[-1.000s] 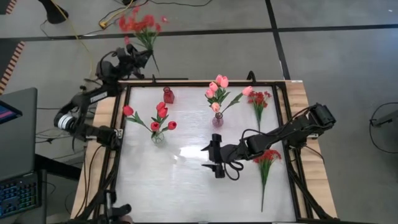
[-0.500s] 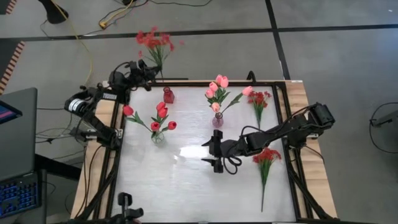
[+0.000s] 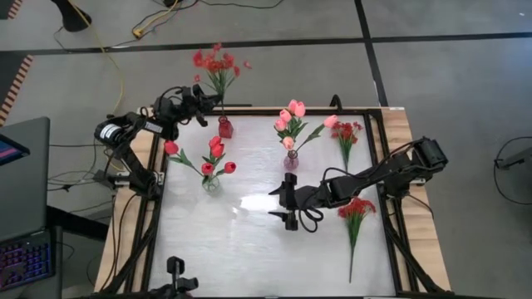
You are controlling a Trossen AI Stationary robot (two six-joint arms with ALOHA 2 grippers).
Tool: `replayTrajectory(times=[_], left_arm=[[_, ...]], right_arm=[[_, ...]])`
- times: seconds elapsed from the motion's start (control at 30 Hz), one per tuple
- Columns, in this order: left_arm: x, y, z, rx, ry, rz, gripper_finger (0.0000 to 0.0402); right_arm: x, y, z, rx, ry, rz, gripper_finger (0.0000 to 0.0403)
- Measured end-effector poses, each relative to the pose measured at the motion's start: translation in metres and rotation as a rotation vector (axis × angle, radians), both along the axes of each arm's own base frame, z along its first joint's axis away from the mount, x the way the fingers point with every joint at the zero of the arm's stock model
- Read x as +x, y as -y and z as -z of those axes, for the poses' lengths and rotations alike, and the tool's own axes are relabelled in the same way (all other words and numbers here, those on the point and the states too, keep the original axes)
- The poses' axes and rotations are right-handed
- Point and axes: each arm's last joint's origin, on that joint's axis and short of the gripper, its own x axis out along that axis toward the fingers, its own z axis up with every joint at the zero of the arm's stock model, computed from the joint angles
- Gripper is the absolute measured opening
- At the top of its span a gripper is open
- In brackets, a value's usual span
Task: Sort flowers into vase by color
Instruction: Put the red flowers into the red vase
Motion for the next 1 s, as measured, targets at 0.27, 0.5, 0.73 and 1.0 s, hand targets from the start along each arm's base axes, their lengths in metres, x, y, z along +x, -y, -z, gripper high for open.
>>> replayTrajectory(times=[0.27, 0.5, 0.73, 1.0], left_arm=[[-0.0017, -0.0011, 0.0, 0.025, -0.007, -0.02, 0.0], [-0.0062, -0.0035, 0.0002, 0.025, -0.008, -0.037, 0.0], [-0.0054, -0.0045, 0.0031, 0.035, -0.038, -0.048, 0.0], [-0.0047, -0.0057, 0.0076, 0.044, -0.078, -0.061, 0.0]], right_arm=[[0.0, 0.0, 0.0, 0.0, 0.001, 0.0, 0.0324], [0.0001, 0.0, -0.0001, 0.001, 0.002, 0.0, 0.0324], [0.0001, 0.0, -0.0002, 0.002, 0.002, 0.001, 0.0324], [0.0003, -0.0001, -0.0006, 0.004, 0.007, 0.001, 0.0324]])
